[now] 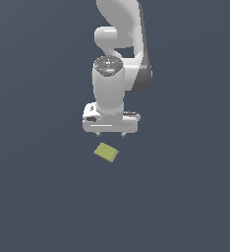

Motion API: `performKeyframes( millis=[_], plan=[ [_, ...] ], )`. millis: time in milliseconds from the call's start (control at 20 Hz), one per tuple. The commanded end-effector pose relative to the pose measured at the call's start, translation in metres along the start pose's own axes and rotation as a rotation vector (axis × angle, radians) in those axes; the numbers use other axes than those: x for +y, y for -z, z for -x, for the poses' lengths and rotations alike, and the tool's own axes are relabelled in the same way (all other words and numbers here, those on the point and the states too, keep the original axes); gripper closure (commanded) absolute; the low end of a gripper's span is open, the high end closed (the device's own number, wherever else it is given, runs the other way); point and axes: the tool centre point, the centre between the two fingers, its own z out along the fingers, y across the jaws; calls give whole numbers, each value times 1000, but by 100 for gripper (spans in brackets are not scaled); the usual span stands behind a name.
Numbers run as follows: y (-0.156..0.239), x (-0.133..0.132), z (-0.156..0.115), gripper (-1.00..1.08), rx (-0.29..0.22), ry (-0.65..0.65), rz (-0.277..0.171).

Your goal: Pick up the object and move it to a goal position.

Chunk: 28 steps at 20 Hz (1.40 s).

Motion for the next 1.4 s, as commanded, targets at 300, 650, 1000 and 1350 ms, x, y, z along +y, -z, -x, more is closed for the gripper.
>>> performKeyframes(
  millis=[300, 650, 1000, 1350],
  plan=[
    [6, -14, -2, -92, 10, 19, -23],
    [9, -20, -3, -92, 14, 27, -33],
    [4, -18, -3, -92, 13, 74, -30],
    [-9, -12, -3, -92, 10, 184, -21]
  ],
)
